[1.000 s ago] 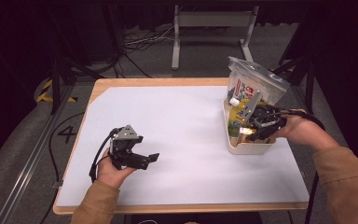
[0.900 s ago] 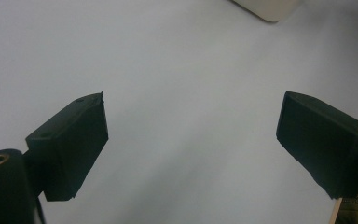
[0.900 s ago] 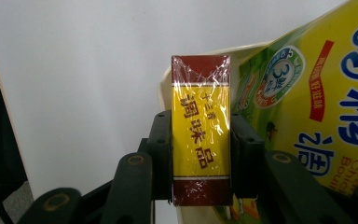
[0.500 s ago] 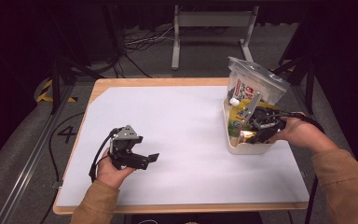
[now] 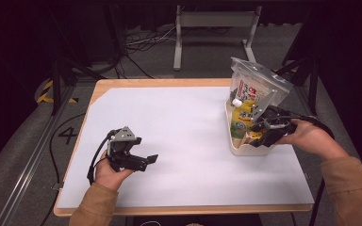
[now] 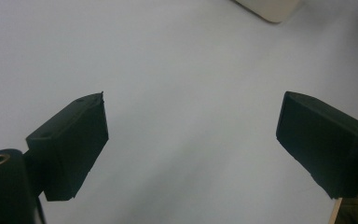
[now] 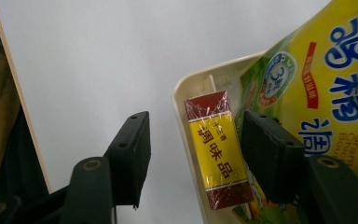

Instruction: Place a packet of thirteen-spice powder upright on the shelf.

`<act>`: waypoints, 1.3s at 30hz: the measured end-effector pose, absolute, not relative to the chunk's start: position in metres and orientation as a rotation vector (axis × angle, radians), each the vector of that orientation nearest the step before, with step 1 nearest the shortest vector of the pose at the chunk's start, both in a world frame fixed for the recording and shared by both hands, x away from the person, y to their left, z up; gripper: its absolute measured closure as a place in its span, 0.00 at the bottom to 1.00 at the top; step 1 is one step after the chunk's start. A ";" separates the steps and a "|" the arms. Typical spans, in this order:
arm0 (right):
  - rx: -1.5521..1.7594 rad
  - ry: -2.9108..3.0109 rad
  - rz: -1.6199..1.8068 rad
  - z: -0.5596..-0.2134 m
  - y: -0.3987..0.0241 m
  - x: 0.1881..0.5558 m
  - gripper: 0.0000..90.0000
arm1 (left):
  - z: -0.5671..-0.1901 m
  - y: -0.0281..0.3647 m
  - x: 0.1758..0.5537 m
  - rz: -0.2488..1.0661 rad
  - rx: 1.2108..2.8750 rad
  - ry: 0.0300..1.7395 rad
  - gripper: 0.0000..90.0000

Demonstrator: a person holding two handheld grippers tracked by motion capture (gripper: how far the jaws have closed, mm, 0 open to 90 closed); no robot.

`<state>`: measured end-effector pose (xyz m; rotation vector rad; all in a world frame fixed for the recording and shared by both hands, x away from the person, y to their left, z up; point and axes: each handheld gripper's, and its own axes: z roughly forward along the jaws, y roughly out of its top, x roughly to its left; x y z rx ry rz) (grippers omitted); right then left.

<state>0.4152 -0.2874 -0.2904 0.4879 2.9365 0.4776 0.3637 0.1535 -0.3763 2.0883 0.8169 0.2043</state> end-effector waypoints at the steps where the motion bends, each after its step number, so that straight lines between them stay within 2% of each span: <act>1: 0.490 2.929 0.494 -0.288 -0.288 0.414 0.44 | -0.376 0.154 0.363 0.196 2.084 0.821 0.11; 5: 0.491 2.882 0.556 -0.279 -0.290 0.404 0.38 | -0.377 0.158 0.362 0.203 2.081 0.827 0.11; 12: 0.535 2.814 0.690 -0.265 -0.299 0.389 0.36 | -0.377 0.167 0.358 0.216 2.067 0.846 0.11; 17: 0.571 2.748 0.778 -0.260 -0.308 0.379 0.30 | -0.377 0.175 0.356 0.223 2.053 0.864 0.11; 22: 0.605 2.684 0.840 -0.257 -0.319 0.369 0.22 | -0.377 0.181 0.355 0.234 2.046 0.865 0.11; 25: 0.653 2.624 0.900 -0.256 -0.327 0.363 0.22 | -0.377 0.184 0.354 0.239 2.037 0.859 0.11; 28: 0.703 2.585 0.957 -0.256 -0.335 0.359 0.15 | -0.377 0.186 0.353 0.244 2.030 0.848 0.11; 39: 0.802 2.460 1.058 -0.262 -0.352 0.344 0.07 | -0.377 0.195 0.349 0.263 2.007 0.815 0.10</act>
